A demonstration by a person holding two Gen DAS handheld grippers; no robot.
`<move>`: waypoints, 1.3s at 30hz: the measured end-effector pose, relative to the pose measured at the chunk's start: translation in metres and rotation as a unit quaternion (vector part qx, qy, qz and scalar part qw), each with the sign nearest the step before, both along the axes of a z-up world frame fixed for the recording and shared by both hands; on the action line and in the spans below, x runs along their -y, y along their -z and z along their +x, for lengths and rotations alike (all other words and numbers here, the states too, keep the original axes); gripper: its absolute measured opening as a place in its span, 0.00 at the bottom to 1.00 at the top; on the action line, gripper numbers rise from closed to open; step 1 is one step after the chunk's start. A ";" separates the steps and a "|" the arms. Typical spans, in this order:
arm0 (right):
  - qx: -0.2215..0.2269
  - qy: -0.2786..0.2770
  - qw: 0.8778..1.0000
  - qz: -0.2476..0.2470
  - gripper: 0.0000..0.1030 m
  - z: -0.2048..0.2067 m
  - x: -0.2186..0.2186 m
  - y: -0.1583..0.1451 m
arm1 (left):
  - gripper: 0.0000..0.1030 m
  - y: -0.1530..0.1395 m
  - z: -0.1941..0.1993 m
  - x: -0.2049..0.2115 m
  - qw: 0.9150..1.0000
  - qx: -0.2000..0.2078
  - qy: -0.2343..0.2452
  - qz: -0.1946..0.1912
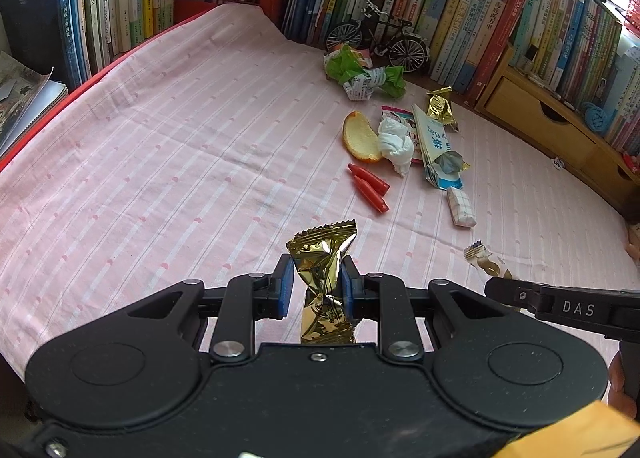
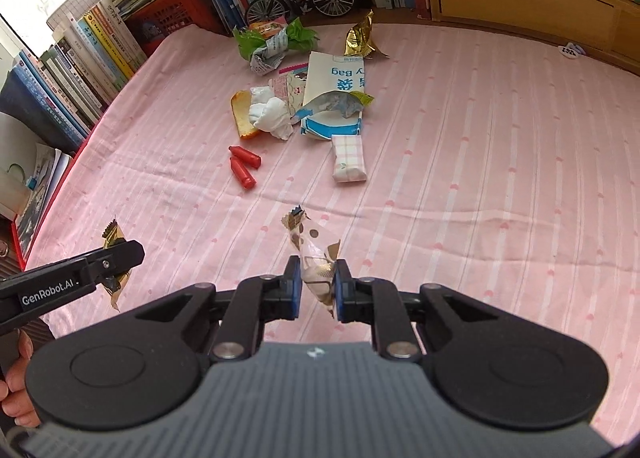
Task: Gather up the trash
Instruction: 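Grasp a clear wrapper with the right tool while the left tool holds the gold packet, then carry both held wrappers off the bed down over the black trash bin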
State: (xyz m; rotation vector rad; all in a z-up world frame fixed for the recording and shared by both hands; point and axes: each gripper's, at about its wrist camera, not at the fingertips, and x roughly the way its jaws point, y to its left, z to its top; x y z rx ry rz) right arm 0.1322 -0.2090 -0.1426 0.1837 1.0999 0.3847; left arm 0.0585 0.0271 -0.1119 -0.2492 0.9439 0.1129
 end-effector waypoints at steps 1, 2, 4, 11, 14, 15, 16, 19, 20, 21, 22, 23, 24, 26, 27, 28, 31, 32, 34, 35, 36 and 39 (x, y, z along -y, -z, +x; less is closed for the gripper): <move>0.003 0.002 1.000 -0.001 0.20 -0.003 -0.001 -0.002 | 0.22 0.000 -0.002 0.000 1.000 0.000 0.002 -0.001; 0.007 0.003 1.000 -0.002 0.20 -0.007 -0.001 -0.005 | 0.22 -0.001 -0.005 0.000 1.000 0.000 0.004 -0.003; 0.014 0.007 1.000 -0.003 0.20 -0.015 -0.003 -0.011 | 0.22 -0.005 -0.013 0.000 1.000 0.004 0.013 -0.006; 0.032 0.026 0.999 -0.014 0.20 -0.052 -0.008 -0.031 | 0.22 -0.023 -0.044 -0.005 0.999 0.021 0.037 -0.010; 0.039 0.038 0.998 -0.017 0.20 -0.072 -0.009 -0.041 | 0.22 -0.034 -0.060 -0.008 0.998 0.033 0.049 -0.008; 0.041 0.043 0.998 -0.017 0.20 -0.079 -0.010 -0.044 | 0.22 -0.039 -0.066 -0.009 0.998 0.037 0.053 -0.006; 0.043 0.047 0.998 -0.017 0.20 -0.086 -0.010 -0.048 | 0.22 -0.043 -0.071 -0.010 0.998 0.042 0.056 -0.005; 0.049 0.054 0.997 -0.018 0.20 -0.108 -0.013 -0.057 | 0.22 -0.056 -0.090 -0.016 0.997 0.054 0.063 -0.005; 0.051 0.055 0.997 -0.019 0.20 -0.115 -0.015 -0.060 | 0.22 -0.059 -0.096 -0.018 0.996 0.057 0.065 -0.005; 0.054 0.055 0.997 -0.020 0.20 -0.122 -0.017 -0.063 | 0.22 -0.062 -0.102 -0.021 0.996 0.060 0.066 -0.005; 0.056 0.056 0.997 -0.021 0.20 -0.129 -0.020 -0.066 | 0.22 -0.064 -0.109 -0.023 0.996 0.062 0.067 -0.006; 0.059 0.056 0.996 -0.023 0.20 -0.135 -0.022 -0.068 | 0.22 -0.066 -0.114 -0.026 0.996 0.063 0.068 -0.006; 0.061 0.056 0.996 -0.023 0.20 -0.142 -0.025 -0.071 | 0.22 -0.067 -0.121 -0.028 0.996 0.064 0.068 -0.005; 0.064 0.056 0.996 -0.025 0.20 -0.155 -0.031 -0.075 | 0.22 -0.069 -0.135 -0.034 0.995 0.066 0.070 -0.005; 0.066 0.054 0.996 -0.026 0.20 -0.161 -0.034 -0.077 | 0.22 -0.070 -0.141 -0.037 0.995 0.065 0.070 -0.006; 0.068 0.053 0.996 -0.027 0.20 -0.167 -0.036 -0.079 | 0.22 -0.069 -0.149 -0.041 0.995 0.065 0.071 -0.007; 0.071 0.049 0.996 -0.029 0.20 -0.184 -0.045 -0.082 | 0.22 -0.067 -0.169 -0.049 0.995 0.063 0.071 -0.007; 0.071 0.047 0.996 -0.029 0.20 -0.189 -0.048 -0.083 | 0.22 -0.066 -0.174 -0.051 0.996 0.062 0.070 -0.007; 0.071 0.044 0.996 -0.031 0.20 -0.201 -0.054 -0.082 | 0.22 -0.062 -0.188 -0.058 0.996 0.059 0.070 -0.007; 0.070 0.043 0.996 -0.031 0.20 -0.206 -0.057 -0.081 | 0.22 -0.061 -0.194 -0.061 0.996 0.057 0.070 -0.007; 0.068 0.042 0.996 -0.031 0.20 -0.211 -0.060 -0.080 | 0.22 -0.059 -0.200 -0.064 0.996 0.054 0.070 -0.006; 0.061 0.037 0.997 -0.031 0.20 -0.227 -0.070 -0.075 | 0.22 -0.052 -0.216 -0.074 0.997 0.045 0.070 -0.003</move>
